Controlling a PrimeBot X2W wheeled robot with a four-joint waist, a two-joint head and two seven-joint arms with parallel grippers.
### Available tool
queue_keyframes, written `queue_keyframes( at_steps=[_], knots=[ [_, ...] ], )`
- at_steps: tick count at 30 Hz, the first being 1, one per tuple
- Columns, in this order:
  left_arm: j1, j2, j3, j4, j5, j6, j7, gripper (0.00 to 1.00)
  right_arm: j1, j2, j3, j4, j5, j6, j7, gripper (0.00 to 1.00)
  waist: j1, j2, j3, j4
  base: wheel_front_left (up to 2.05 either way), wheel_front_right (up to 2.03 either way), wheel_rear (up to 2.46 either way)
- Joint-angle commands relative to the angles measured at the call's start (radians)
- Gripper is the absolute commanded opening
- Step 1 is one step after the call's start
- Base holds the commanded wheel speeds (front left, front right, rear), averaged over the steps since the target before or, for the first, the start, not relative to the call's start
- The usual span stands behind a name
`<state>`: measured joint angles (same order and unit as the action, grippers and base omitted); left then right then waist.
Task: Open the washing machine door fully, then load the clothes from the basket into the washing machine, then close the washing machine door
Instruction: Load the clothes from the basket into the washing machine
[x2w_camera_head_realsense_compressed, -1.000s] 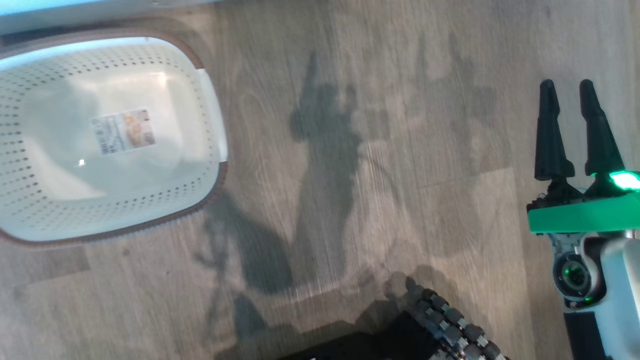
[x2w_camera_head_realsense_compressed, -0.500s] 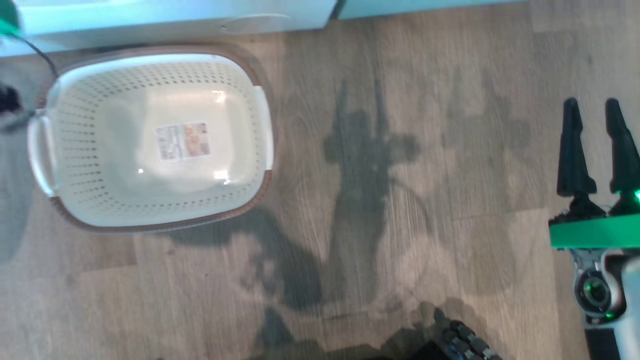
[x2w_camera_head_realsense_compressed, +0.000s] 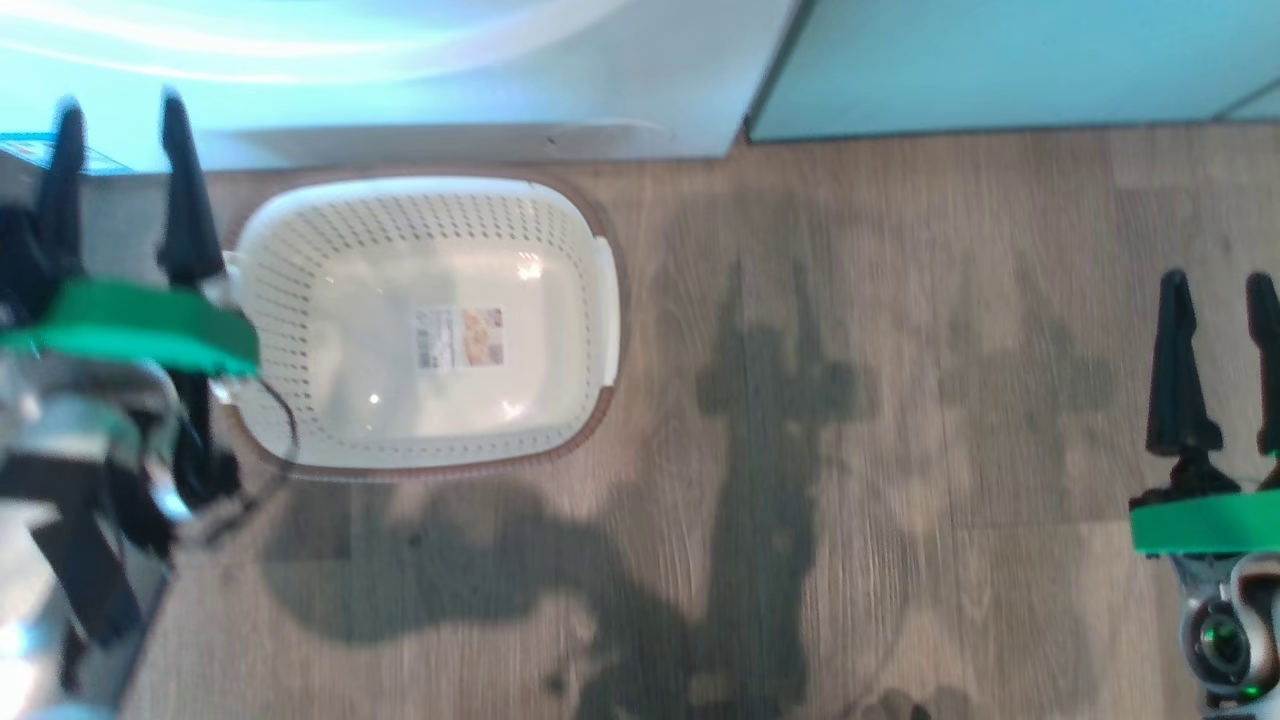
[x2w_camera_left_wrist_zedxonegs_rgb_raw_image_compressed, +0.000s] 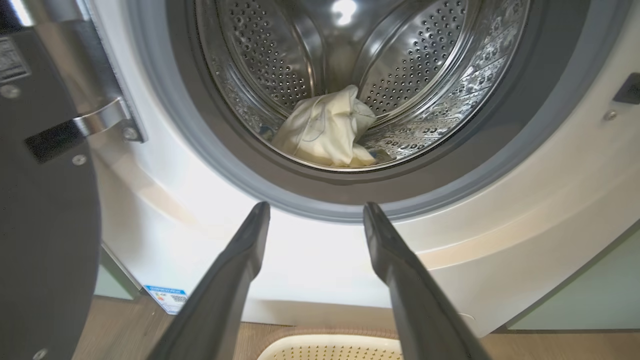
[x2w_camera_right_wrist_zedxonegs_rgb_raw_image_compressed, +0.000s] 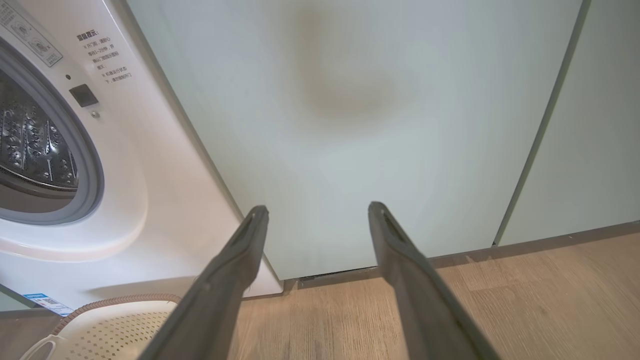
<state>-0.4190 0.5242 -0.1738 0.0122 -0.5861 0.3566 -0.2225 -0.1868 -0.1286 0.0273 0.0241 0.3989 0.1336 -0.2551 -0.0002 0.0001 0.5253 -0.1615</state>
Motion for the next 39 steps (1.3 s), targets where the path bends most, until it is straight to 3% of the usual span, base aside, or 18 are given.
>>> queue_keyframes(
  at_steps=[1,9,19,28,39],
  knots=[
    [0.022,0.020,0.044,-0.051,-0.006,0.010,-0.014,1.00,0.022,-0.029,0.010,-0.029,-0.012,-0.003,-0.001,1.00,0.0002,-0.0001,-0.038,0.021,0.00,0.00,0.00],
    [0.219,-0.052,0.025,-0.159,0.028,0.065,-0.032,1.00,0.077,-0.038,-0.011,-0.046,-0.029,-0.003,0.035,1.00,0.0002,-0.0001,-0.141,0.069,0.00,0.00,0.00],
    [0.375,-0.108,-0.017,-0.205,0.071,0.073,-0.038,1.00,0.184,-0.021,-0.050,-0.106,-0.059,-0.003,0.105,1.00,0.0002,-0.0001,-0.267,0.145,0.00,0.00,0.00],
    [0.456,-0.127,-0.067,-0.225,0.093,0.073,-0.037,1.00,0.251,0.003,-0.063,-0.155,-0.079,-0.003,0.159,1.00,0.0002,-0.0001,-0.350,0.185,0.00,0.00,0.00],
    [0.496,-0.121,-0.101,-0.254,0.088,0.061,-0.016,1.00,0.307,0.028,-0.073,-0.183,-0.089,-0.003,0.187,1.00,0.0002,-0.0001,-0.412,0.181,0.00,0.00,0.00]
  ],
)
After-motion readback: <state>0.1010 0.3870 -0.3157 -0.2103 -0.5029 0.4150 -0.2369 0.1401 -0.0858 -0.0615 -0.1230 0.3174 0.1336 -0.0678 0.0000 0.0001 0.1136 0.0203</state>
